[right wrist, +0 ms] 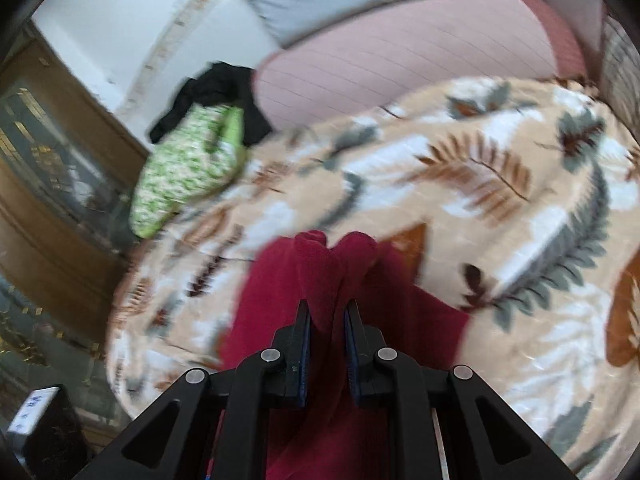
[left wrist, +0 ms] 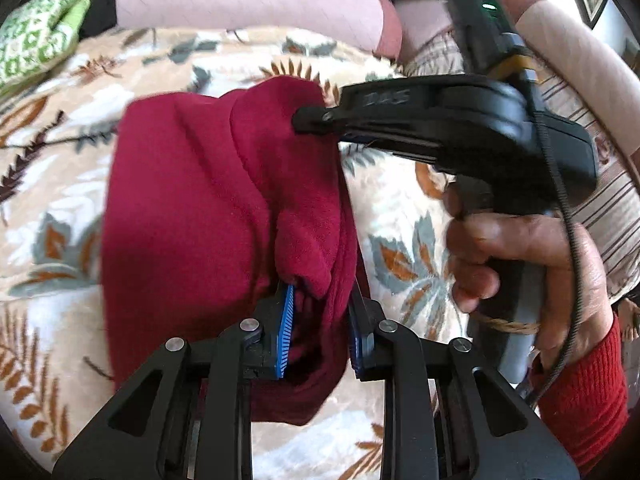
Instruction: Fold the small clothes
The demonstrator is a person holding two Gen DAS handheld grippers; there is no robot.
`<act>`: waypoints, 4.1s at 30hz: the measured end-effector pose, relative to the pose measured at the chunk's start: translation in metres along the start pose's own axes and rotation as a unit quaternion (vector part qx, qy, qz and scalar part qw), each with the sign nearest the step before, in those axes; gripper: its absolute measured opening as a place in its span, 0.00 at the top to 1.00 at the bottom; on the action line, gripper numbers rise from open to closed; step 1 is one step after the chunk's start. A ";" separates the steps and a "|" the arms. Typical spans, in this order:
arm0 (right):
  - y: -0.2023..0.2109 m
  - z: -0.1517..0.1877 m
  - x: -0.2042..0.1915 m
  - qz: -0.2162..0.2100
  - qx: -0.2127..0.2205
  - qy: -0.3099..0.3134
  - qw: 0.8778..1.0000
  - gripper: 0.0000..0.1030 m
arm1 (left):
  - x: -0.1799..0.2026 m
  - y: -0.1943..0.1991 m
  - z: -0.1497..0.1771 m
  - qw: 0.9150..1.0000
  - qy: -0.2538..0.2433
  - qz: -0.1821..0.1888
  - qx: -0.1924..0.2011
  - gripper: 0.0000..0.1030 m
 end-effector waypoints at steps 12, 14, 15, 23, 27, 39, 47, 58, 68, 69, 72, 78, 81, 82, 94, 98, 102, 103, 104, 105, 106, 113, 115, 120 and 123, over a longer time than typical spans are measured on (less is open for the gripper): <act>0.029 0.014 0.030 0.014 0.023 -0.032 0.999 0.58 | -0.010 0.077 -0.002 0.998 -0.061 0.007 0.032 0.57; 0.046 0.028 0.020 0.008 0.023 -0.020 1.000 0.52 | -0.028 0.077 0.001 0.998 -0.054 -0.024 0.032 0.57; 0.051 0.040 0.012 0.002 0.015 -0.008 1.000 0.51 | -0.039 0.073 0.003 0.998 -0.041 -0.040 0.026 0.57; 0.019 0.097 -0.016 0.071 -0.027 0.094 0.993 0.79 | -0.068 0.021 0.036 0.997 0.016 -0.067 -0.023 0.57; 0.010 0.106 0.017 0.095 -0.039 0.072 0.992 0.81 | -0.061 0.014 0.044 0.997 -0.002 -0.077 -0.022 0.57; 0.021 0.044 0.014 0.074 0.025 -0.009 0.997 0.38 | -0.073 0.025 0.015 0.990 -0.002 -0.137 0.014 0.57; -0.030 0.017 0.023 0.163 0.015 0.054 0.985 0.81 | -0.079 0.009 0.010 0.989 -0.006 -0.150 0.018 0.56; -0.002 0.022 0.020 0.142 0.023 0.033 0.989 0.77 | -0.081 0.006 0.012 0.987 -0.003 -0.161 0.017 0.54; -0.002 0.087 0.003 0.158 0.018 0.112 0.981 0.77 | -0.079 0.010 0.020 0.988 0.006 -0.153 0.012 0.52; 0.001 0.086 0.003 0.157 0.021 0.109 0.981 0.76 | -0.079 0.013 0.021 0.989 0.009 -0.148 0.013 0.52; 0.016 0.084 0.000 0.142 0.027 0.092 0.985 0.76 | -0.085 0.022 0.023 0.990 0.027 -0.138 0.016 0.52; 0.037 0.090 0.005 0.102 0.043 0.031 0.993 0.66 | -0.084 0.029 0.021 0.992 0.044 -0.115 0.025 0.52; 0.034 0.093 0.012 0.094 0.042 0.006 0.995 0.61 | -0.078 0.026 0.020 0.994 0.038 -0.105 0.022 0.52; 0.033 0.092 0.013 0.091 0.041 -0.002 0.995 0.60 | -0.078 0.025 0.019 0.994 0.036 -0.102 0.021 0.52; 0.004 0.079 0.046 0.032 0.019 -0.069 0.997 0.28 | -0.101 0.008 0.006 0.994 0.103 -0.030 0.026 0.33; -0.003 0.078 0.048 0.016 0.013 -0.071 0.997 0.27 | -0.106 -0.001 0.001 0.994 0.103 -0.026 0.018 0.33; -0.012 0.076 0.047 0.004 0.009 -0.070 0.998 0.25 | -0.114 -0.013 -0.002 0.994 0.109 0.001 0.012 0.26; -0.014 0.075 0.047 0.002 0.008 -0.070 0.998 0.25 | -0.116 -0.018 -0.002 0.993 0.116 0.014 0.008 0.24; -0.016 0.074 0.047 -0.001 0.007 -0.070 0.998 0.24 | -0.119 -0.024 -0.003 0.992 0.126 0.027 0.000 0.24; -0.018 0.074 0.046 -0.005 0.006 -0.070 0.998 0.24 | -0.121 -0.029 -0.003 0.990 0.133 0.037 -0.006 0.24; -0.020 0.074 0.046 -0.008 0.006 -0.070 0.998 0.24 | -0.122 -0.034 -0.004 0.989 0.140 0.048 -0.012 0.23; -0.023 0.075 0.036 -0.006 0.020 -0.048 0.999 0.43 | -0.109 -0.030 -0.004 0.995 0.096 0.027 0.009 0.36; -0.016 0.074 0.027 0.011 0.030 -0.028 0.999 0.53 | -0.109 -0.023 -0.004 0.995 0.092 0.025 0.014 0.45; 0.006 0.073 -0.008 0.016 0.034 0.014 0.999 0.61 | -0.102 0.023 -0.002 0.996 0.081 0.026 0.035 0.52; 0.020 0.082 -0.027 -0.010 0.032 0.012 0.999 0.61 | -0.103 0.050 0.007 0.996 0.080 0.019 0.039 0.52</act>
Point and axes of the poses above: each gripper's, at about its wrist camera, not at the fingertips, and y roughly against the way its jaws point, x to its right, z to its underside, the point moved 6 cm from there along -y, roughly the way its jaws point, and after that the axes turned 8 degrees about -y, right-handed, at the moved point
